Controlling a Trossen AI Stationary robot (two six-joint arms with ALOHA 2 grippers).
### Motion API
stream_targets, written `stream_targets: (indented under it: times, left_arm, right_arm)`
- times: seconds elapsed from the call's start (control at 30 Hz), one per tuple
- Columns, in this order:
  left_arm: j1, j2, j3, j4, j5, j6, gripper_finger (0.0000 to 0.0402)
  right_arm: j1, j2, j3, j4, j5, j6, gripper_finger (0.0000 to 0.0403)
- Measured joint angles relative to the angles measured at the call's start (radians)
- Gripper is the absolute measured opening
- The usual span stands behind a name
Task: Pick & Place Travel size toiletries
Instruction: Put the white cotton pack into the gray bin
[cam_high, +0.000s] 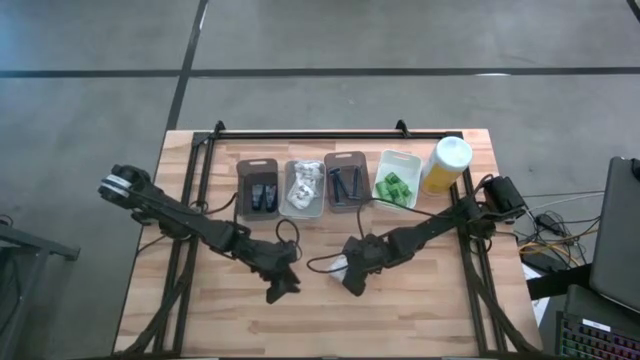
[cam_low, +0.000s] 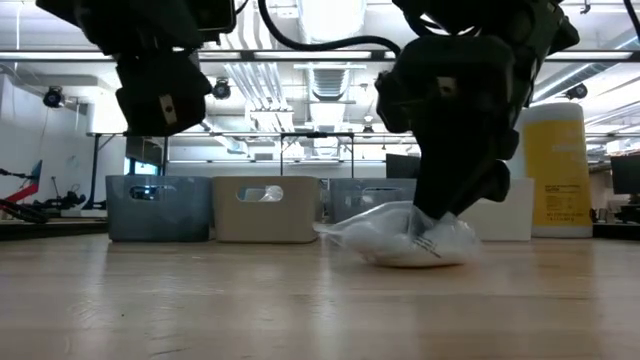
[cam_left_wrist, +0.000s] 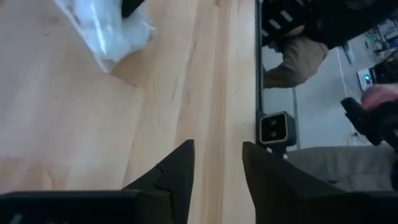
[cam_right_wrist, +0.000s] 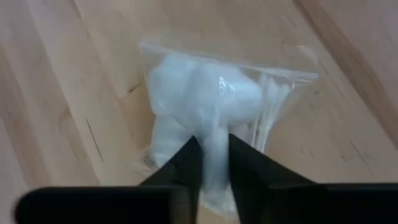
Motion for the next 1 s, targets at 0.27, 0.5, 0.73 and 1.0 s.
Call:
stream_targets:
  times: [0.27, 0.5, 0.73, 1.0]
  left_arm:
    - [0.006, -0.006, 0.003, 0.076, 0.012, -0.011, 0.0115]
    - [0.032, -0.015, 0.006, 0.230, 0.008, 0.013, 0.0112]
    - [0.033, -0.058, 0.091, 0.247, -0.142, 0.310, 0.0123]
    - [-0.004, -0.041, 0.383, -0.185, -0.362, 0.942, 0.0166]
  right_arm:
    - [0.006, -0.031, -0.001, 0.050, 0.006, 0.000, 0.0019]
    - [0.019, -0.183, -0.001, 0.126, -0.010, -0.044, 0.0014]
    - [-0.010, -0.323, -0.002, 0.175, -0.250, -0.074, 0.0014]
    - [-0.043, -0.448, -0.003, 0.172, -0.422, 0.000, 0.0014]
